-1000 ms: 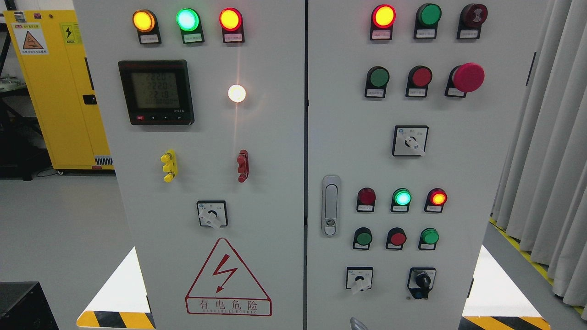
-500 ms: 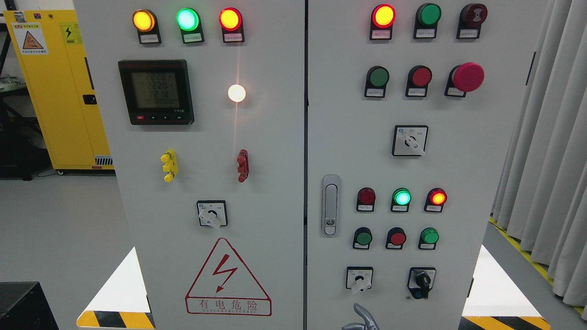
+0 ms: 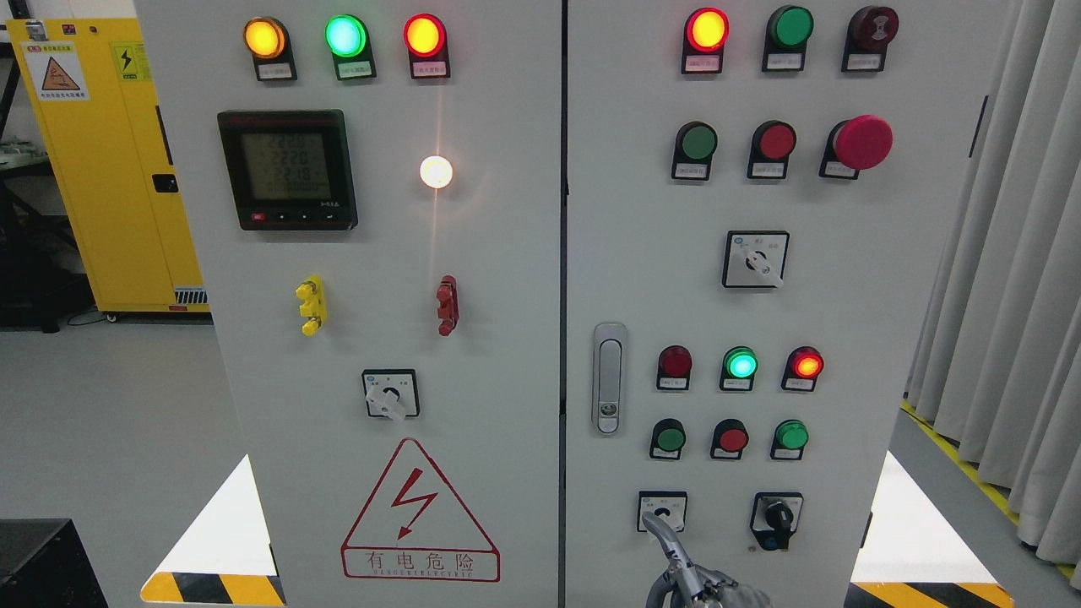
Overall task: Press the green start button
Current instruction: 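Raise the right hand toward the green button in the lowest button row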
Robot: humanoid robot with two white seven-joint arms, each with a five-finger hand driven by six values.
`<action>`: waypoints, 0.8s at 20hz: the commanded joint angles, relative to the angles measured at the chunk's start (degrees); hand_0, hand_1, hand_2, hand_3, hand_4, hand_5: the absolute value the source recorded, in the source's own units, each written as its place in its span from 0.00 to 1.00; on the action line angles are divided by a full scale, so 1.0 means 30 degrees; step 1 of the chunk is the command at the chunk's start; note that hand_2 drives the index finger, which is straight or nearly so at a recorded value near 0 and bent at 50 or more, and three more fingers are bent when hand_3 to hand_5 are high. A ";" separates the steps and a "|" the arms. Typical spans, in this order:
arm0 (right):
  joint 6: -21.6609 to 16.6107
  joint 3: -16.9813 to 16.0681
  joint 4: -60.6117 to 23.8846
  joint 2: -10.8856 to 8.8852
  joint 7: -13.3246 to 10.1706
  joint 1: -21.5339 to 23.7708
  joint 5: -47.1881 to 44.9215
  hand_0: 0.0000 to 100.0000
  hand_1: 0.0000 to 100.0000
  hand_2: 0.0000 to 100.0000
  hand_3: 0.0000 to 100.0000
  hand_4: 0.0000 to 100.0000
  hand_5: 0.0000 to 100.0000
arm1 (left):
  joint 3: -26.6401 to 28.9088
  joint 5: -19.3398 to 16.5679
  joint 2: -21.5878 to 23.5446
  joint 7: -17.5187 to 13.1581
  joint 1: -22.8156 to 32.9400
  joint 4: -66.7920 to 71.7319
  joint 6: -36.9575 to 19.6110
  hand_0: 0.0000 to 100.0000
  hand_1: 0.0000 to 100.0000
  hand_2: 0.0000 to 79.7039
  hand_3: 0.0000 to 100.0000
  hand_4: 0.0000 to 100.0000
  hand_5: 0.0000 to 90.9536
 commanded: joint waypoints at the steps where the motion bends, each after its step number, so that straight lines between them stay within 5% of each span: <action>1: 0.0553 -0.0518 0.1320 -0.0567 0.0132 -0.1667 0.1057 0.59 0.89 0.00 1.00 1.00 1.00 | 0.0009 0.0006 0.0001 -0.0094 -0.0002 0.0000 0.0006 0.12 0.56 0.00 0.00 0.00 0.00; 16: 0.0935 -0.0518 0.3752 -0.0686 0.0220 -0.3338 0.1350 0.67 0.90 0.00 1.00 1.00 1.00 | 0.0009 0.0006 0.0001 -0.0094 -0.0002 0.0000 0.0006 0.12 0.56 0.00 0.00 0.00 0.00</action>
